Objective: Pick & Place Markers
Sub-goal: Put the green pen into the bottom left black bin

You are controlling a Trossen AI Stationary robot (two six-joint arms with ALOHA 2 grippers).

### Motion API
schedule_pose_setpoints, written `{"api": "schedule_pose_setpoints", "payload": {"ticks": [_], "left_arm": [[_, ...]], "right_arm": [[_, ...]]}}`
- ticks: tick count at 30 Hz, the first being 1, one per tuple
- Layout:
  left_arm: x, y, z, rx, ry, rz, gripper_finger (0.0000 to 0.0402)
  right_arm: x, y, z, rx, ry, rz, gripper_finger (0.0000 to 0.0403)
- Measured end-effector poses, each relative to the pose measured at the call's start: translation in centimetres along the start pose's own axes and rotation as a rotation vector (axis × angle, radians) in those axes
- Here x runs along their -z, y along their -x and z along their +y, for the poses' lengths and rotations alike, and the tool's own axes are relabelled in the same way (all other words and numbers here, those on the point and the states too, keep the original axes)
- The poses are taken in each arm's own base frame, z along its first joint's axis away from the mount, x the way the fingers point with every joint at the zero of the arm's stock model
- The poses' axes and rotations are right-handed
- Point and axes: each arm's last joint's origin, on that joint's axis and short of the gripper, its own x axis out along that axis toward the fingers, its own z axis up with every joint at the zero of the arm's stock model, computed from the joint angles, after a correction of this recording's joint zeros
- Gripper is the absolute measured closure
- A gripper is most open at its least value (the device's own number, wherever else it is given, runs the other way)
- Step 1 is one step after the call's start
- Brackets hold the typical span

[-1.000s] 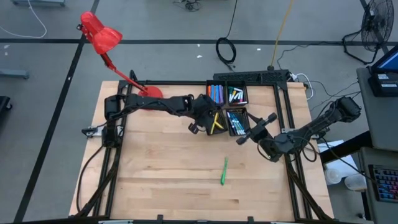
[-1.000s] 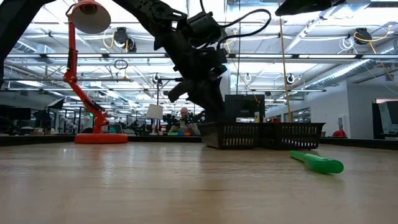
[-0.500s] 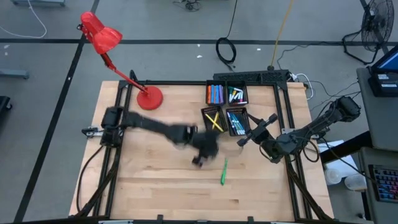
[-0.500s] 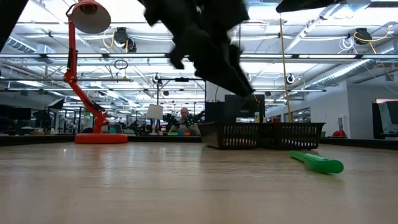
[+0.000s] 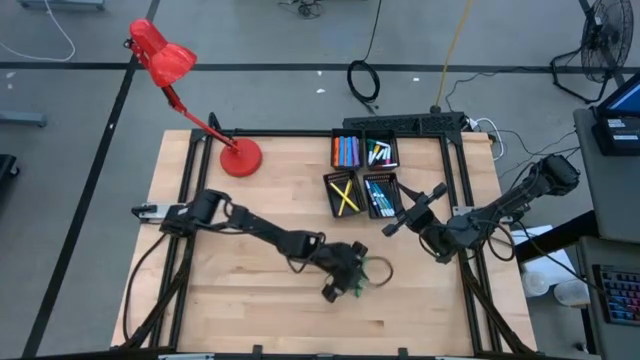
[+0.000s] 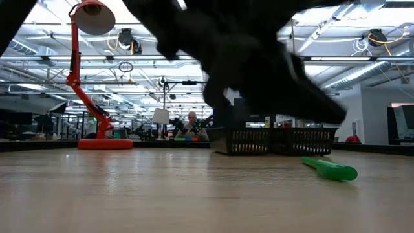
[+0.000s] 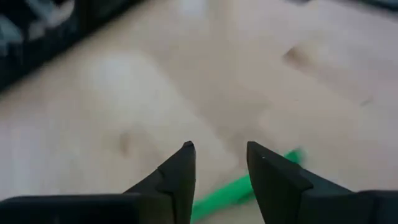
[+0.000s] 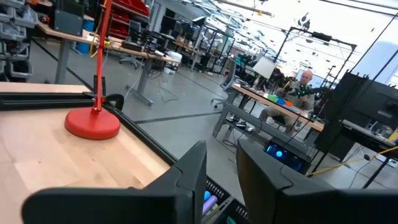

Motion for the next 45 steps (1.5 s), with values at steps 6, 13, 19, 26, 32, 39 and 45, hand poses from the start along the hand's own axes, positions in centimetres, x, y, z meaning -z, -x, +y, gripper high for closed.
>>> {"api": "schedule_pose_setpoints", "payload": {"ticks": [6,13,19,26,32,39,45], "left_arm": [[2.6,-1.1,1.0,0.032,0.139,0.021,0.0282],[3.4,-1.3,0.4,0.039,0.187,0.120,0.0311],[3.3,0.6,-0.6,0.086,0.273,0.334,0.0337],[2.2,4.3,-1.4,0.142,0.329,0.532,0.0375],[-0.7,8.6,-1.4,0.170,0.283,0.562,0.0398],[-3.7,13.5,-5.0,0.188,0.452,0.692,0.0337],[-4.0,14.5,-11.3,0.131,0.315,0.745,0.0239]], "right_arm": [[0.0,0.0,0.0,-0.001,0.004,0.000,0.0328],[0.0,0.0,0.0,-0.001,0.005,0.000,0.0328],[0.0,0.1,0.0,-0.004,0.006,-0.001,0.0328],[0.0,0.4,0.1,-0.017,0.005,-0.005,0.0328],[0.0,0.4,0.1,-0.018,-0.011,-0.006,0.0328],[0.0,0.4,0.1,-0.015,-0.008,-0.003,0.0328],[0.1,0.5,0.1,-0.018,-0.013,-0.004,0.0328]]}}
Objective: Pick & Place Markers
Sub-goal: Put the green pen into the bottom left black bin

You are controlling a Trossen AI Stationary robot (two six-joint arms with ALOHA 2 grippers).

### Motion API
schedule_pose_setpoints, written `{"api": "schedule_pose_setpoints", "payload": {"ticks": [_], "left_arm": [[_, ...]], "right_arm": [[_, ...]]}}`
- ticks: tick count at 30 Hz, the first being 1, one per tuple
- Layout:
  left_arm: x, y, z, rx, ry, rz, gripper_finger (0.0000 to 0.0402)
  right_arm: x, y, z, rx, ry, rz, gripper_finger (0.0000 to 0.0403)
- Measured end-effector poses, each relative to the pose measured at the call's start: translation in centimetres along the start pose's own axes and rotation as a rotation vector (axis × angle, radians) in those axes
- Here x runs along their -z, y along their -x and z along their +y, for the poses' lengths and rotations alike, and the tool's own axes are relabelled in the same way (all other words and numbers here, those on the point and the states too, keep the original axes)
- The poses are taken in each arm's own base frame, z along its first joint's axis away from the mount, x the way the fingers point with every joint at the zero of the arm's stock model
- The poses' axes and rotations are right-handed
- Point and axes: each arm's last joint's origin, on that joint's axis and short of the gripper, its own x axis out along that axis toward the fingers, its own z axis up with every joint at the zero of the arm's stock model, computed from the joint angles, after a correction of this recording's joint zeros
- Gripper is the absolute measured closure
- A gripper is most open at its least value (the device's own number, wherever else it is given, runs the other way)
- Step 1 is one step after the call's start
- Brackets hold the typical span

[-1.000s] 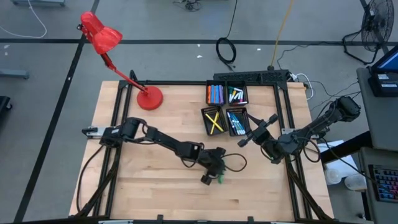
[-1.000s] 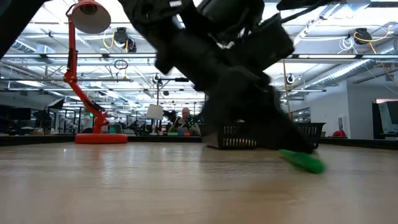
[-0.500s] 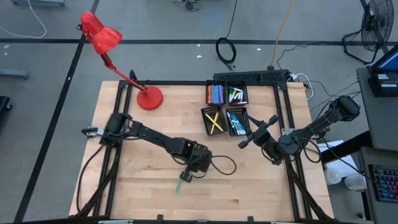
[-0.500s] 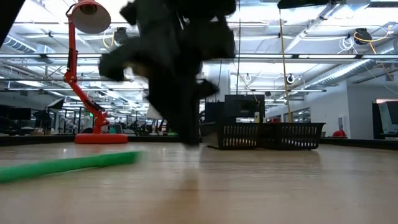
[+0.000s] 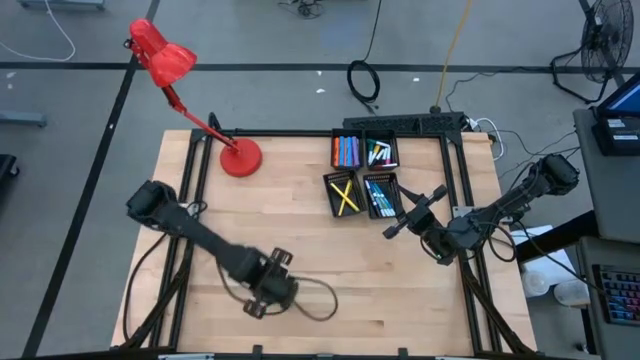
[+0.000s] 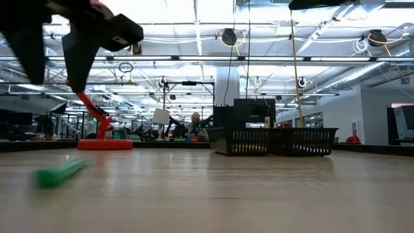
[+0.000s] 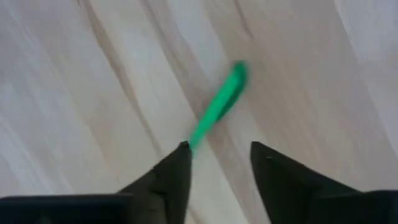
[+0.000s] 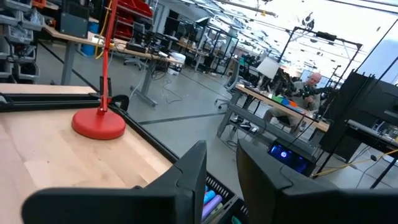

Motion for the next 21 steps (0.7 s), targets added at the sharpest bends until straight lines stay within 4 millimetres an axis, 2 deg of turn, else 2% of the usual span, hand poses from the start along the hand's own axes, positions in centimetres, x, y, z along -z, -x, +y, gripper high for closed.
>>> {"api": "schedule_pose_setpoints", "payload": {"ticks": [2,5,7,14,21], "left_arm": [[0.0,-0.9,-0.8,-0.038,0.022,-0.053,0.0209],[-0.1,-2.7,-0.9,-0.052,0.039,-0.140,0.0178],[0.5,-3.6,-0.8,-0.052,0.017,-0.130,0.0166],[2.4,-5.4,0.6,0.027,0.154,-0.065,0.0158],[4.4,-8.0,2.0,0.147,0.389,-0.141,0.0158]], "right_arm": [[0.0,0.0,0.0,0.000,-0.010,0.000,0.0328],[0.0,0.0,0.0,-0.002,-0.022,-0.001,0.0328],[0.0,0.0,0.0,-0.004,-0.026,-0.002,0.0328],[0.0,0.0,0.0,-0.004,-0.025,-0.002,0.0328],[0.0,0.0,0.0,-0.004,-0.025,-0.002,0.0328]]}}
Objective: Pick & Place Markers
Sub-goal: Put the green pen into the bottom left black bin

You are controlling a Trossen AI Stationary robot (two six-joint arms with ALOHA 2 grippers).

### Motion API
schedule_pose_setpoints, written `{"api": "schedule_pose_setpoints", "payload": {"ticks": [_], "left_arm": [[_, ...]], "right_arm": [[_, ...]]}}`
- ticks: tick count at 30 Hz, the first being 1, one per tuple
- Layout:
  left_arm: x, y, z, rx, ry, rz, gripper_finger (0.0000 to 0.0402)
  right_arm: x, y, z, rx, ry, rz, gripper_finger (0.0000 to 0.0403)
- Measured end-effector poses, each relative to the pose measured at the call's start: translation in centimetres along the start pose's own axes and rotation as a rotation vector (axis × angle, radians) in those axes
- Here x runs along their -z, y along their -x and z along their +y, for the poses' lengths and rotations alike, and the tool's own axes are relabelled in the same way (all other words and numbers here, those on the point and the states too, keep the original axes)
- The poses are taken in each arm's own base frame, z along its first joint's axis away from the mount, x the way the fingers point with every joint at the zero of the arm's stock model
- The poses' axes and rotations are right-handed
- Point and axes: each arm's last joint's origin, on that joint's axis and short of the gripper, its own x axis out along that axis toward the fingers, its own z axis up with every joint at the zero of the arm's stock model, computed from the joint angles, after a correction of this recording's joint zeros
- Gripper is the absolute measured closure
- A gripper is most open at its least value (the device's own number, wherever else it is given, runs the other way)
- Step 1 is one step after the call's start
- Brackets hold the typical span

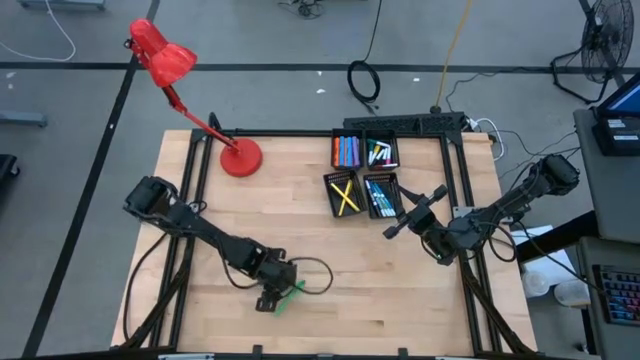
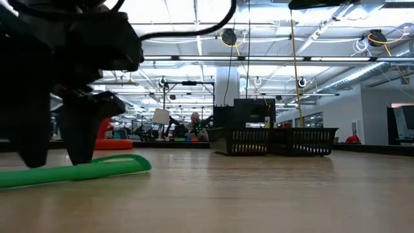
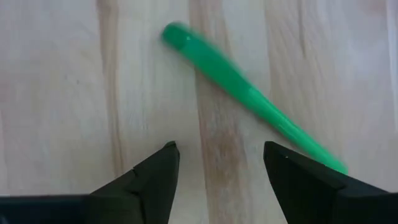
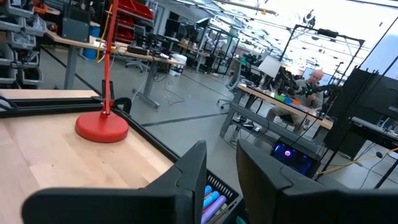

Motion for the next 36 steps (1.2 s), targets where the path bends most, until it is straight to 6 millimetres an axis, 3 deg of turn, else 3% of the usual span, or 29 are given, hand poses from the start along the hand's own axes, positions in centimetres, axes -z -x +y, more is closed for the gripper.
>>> {"api": "schedule_pose_setpoints", "payload": {"ticks": [6,10,16,20,23,26,31,36], "left_arm": [[0.4,0.2,1.0,0.011,0.070,0.037,0.0158],[-0.5,1.4,0.3,0.080,0.085,0.027,0.0158],[-2.7,4.4,-4.3,-0.075,-0.104,0.043,0.0158],[-4.1,4.7,-6.5,-0.250,-0.174,0.066,0.0158],[-4.7,3.6,-7.1,-0.287,-0.147,0.063,0.0158],[-4.8,1.4,-6.1,-0.212,-0.087,0.148,0.0158],[-5.6,0.5,-5.4,-0.081,-0.048,0.168,0.0158],[-5.8,0.3,-5.4,-0.064,-0.071,0.158,0.0158]], "right_arm": [[0.0,0.1,0.0,-0.004,0.000,-0.001,0.0328],[0.0,0.1,0.0,-0.004,0.000,-0.001,0.0328],[0.0,0.1,0.0,-0.004,-0.004,-0.002,0.0328],[-0.1,0.1,0.0,-0.004,-0.007,-0.002,0.0328],[-0.1,0.1,0.0,-0.004,-0.008,-0.002,0.0328],[-0.1,0.1,0.0,-0.004,-0.016,-0.002,0.0328],[0.0,0.1,0.0,-0.004,-0.016,-0.002,0.0328],[0.0,0.1,0.0,-0.005,-0.009,-0.002,0.0328]]}}
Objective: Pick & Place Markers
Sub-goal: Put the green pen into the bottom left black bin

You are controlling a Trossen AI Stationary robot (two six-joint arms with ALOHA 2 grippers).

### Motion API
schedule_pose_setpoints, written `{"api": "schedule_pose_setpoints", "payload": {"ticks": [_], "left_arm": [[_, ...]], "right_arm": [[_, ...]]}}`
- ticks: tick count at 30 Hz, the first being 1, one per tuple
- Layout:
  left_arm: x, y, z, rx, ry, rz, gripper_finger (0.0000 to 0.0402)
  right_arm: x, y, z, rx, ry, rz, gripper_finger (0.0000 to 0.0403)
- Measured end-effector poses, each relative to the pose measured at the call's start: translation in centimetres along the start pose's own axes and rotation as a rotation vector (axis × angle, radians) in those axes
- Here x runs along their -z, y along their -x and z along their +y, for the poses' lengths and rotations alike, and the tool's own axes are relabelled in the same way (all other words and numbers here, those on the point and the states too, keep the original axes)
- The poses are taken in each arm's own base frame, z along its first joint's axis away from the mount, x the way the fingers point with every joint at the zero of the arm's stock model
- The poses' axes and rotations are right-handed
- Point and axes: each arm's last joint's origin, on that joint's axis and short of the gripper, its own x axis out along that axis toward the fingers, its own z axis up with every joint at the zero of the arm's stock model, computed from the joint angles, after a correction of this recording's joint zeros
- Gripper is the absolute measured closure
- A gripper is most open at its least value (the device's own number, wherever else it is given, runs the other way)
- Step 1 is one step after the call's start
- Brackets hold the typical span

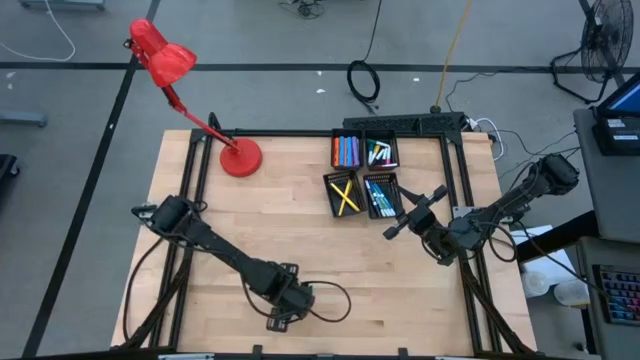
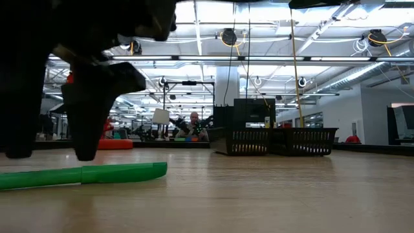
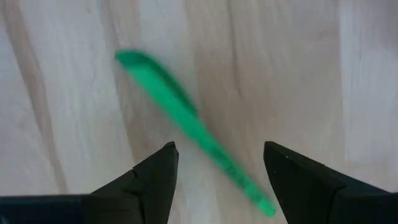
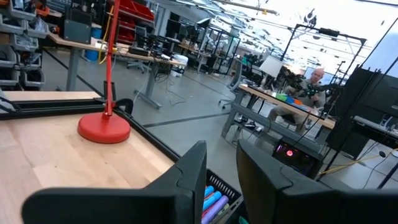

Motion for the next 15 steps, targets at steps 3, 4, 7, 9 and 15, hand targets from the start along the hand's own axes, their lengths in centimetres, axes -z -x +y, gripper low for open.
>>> {"api": "schedule_pose_setpoints", "payload": {"ticks": [3,4,7,9,15], "left_arm": [[0.0,0.0,0.0,-0.001,-0.010,0.002,0.0158],[0.0,0.0,0.1,-0.002,-0.020,0.002,0.0158],[-0.2,-0.3,0.6,-0.009,-0.048,0.005,0.0158],[-0.3,-0.7,1.3,-0.001,-0.050,0.019,0.0158],[-0.1,-2.0,3.2,0.104,-0.003,0.016,0.0158]], "right_arm": [[0.0,0.0,0.0,0.000,0.009,0.000,0.0328],[0.0,0.0,0.0,0.000,0.011,0.000,0.0328],[0.0,0.0,0.0,0.000,0.013,0.000,0.0328],[0.0,0.0,0.0,0.000,0.013,0.000,0.0328],[0.0,0.0,0.0,0.000,0.016,0.000,0.0328]]}}
